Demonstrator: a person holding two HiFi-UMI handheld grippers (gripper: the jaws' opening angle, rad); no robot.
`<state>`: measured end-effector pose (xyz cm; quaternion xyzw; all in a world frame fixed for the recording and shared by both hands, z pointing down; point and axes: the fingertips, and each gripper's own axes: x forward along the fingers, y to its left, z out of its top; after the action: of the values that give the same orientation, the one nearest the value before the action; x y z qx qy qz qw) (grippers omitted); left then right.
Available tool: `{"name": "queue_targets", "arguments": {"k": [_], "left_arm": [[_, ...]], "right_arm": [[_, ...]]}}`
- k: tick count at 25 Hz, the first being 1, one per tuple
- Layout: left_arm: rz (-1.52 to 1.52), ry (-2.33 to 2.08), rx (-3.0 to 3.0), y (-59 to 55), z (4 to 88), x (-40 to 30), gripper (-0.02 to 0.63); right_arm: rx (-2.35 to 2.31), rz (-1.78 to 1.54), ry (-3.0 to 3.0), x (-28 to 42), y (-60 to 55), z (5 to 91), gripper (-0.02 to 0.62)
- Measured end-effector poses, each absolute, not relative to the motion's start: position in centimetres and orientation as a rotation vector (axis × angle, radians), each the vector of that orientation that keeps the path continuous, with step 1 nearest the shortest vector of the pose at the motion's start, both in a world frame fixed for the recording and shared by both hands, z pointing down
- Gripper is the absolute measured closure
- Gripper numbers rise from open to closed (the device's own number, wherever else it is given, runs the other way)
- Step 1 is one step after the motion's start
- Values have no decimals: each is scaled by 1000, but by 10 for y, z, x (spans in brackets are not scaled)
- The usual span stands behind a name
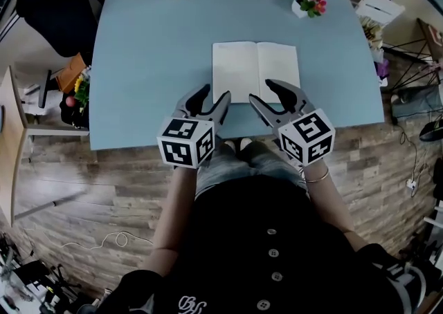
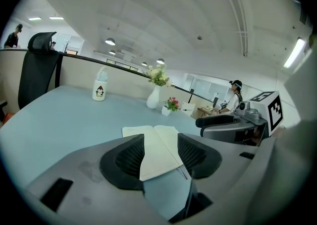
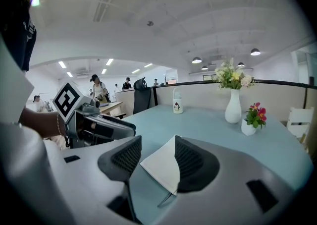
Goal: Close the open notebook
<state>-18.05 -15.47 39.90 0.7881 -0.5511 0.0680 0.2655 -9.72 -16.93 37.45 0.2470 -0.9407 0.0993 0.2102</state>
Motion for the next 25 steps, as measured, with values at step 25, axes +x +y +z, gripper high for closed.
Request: {"name": "queue_targets", "arguments": {"k": [25], "left_arm": [[183, -1519, 1982, -139, 444, -167, 400]], "right_arm": [[411, 143, -2483, -98, -166, 410, 395]]}}
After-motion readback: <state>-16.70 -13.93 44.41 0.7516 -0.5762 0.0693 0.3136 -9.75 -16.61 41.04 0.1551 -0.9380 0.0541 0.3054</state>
